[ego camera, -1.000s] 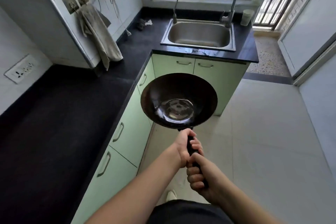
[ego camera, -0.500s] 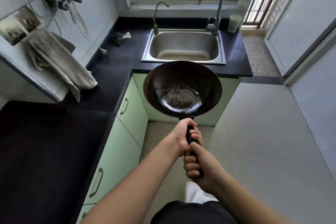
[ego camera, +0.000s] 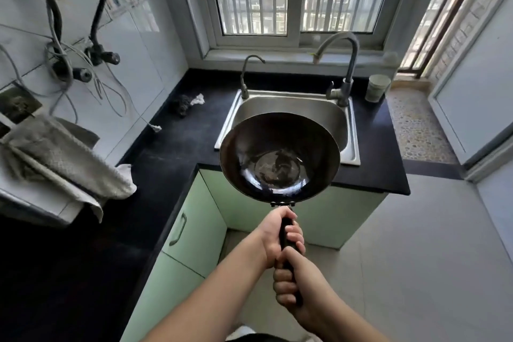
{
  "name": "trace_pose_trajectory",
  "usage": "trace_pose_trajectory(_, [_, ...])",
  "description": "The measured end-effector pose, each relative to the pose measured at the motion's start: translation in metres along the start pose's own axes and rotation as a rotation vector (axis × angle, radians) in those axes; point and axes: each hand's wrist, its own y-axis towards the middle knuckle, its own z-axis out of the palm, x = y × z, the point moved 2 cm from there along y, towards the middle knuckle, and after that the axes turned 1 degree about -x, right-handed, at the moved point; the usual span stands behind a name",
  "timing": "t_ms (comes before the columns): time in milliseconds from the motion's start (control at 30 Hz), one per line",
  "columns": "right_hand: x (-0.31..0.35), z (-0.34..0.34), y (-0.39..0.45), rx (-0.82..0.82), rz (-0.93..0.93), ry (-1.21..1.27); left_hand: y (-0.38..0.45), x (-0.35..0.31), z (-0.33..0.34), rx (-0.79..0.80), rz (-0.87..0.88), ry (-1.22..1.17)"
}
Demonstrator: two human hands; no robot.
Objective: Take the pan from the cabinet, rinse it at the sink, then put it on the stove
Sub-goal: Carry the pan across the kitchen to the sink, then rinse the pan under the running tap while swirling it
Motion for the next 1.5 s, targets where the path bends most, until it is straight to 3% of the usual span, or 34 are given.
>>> trace_pose_trajectory(367, [0.101, 0.069, 0.103, -0.098, -0.005, 0.065, 0.064, -0.144, -0.014, 0.055, -0.037, -0.009])
trace_pose_trajectory(600, [0.155, 0.106, 0.153, -0.157, -0.022, 0.236, 0.100, -0.222, -0.009, 0.063, -0.093, 0.078])
trace_pose_trajectory(867, [0.190, 0.107, 0.187, -0.264, 0.027, 0.316, 0.140, -0.250, -0.003, 0.032, -0.154, 0.121])
trace_pose_trajectory(1500, [0.278, 0.056, 0.263, -0.204, 0.239, 0.417, 0.244, -0.289, 0.023, -0.137, -0.267, 0.104])
